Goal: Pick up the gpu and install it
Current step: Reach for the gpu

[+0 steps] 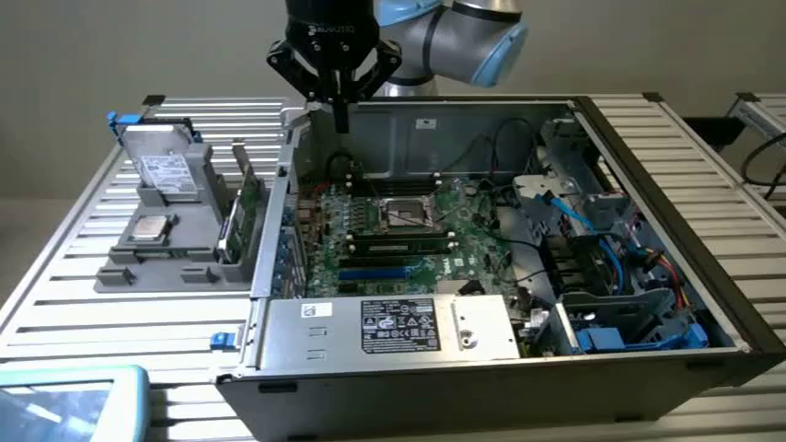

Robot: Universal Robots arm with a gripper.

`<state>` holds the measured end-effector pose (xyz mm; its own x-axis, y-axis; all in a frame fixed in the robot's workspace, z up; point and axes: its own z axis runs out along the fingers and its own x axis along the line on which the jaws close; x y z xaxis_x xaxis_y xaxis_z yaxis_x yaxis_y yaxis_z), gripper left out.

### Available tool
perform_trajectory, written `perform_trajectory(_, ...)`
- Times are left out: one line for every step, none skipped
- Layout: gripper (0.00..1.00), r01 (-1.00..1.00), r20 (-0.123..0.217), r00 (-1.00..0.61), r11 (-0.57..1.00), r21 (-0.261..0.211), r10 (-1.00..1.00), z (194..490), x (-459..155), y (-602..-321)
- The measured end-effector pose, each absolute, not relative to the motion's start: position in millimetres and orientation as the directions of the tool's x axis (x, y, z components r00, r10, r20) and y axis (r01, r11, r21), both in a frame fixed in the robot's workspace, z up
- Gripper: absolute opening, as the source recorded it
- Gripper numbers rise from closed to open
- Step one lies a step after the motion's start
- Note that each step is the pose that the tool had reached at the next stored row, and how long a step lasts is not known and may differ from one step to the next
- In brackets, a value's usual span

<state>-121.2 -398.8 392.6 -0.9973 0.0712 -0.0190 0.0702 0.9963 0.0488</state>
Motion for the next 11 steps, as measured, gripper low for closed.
perform_trajectory(0.11, 0.07, -0.019, -0.997, 0.996, 0.049, 0.071, 392.6, -121.2, -398.8)
perform_trajectory(0.11, 0.07, -0.019, -0.997, 0.996, 0.049, 0.071, 392.6, -121.2, -398.8)
perform_trajectory(0.11, 0.07, -0.019, -0.997, 0.996, 0.049, 0.071, 392.6, -121.2, -398.8)
perform_trajectory(0.11, 0.07, -0.019, -0.997, 0.996, 0.049, 0.071, 392.6, -121.2, -398.8)
perform_trajectory(0.11, 0.07, -0.019, -0.997, 0.996, 0.049, 0.071, 392.6, -121.2, -398.8)
perform_trajectory(0.11, 0.07, -0.019, -0.997, 0.996, 0.049, 0.071, 392.6, -121.2, -398.8)
perform_trajectory(0.11, 0.07, -0.019, -0.997, 0.996, 0.049, 0.071, 392.6, -121.2, -398.8)
perform_trajectory(0.11, 0.07, -0.019, -0.997, 0.996, 0.049, 0.071, 392.6, -121.2, -398.8)
perform_trajectory(0.11, 0.07, -0.019, -0.997, 0.996, 0.049, 0.071, 392.6, -121.2, -398.8)
perform_trajectory(0.11, 0.07, -0.019, -0.997, 0.996, 0.049, 0.071, 392.6, -121.2, -398.8)
perform_trajectory(0.11, 0.07, -0.019, -0.997, 0.996, 0.049, 0.071, 392.6, -121.2, -398.8)
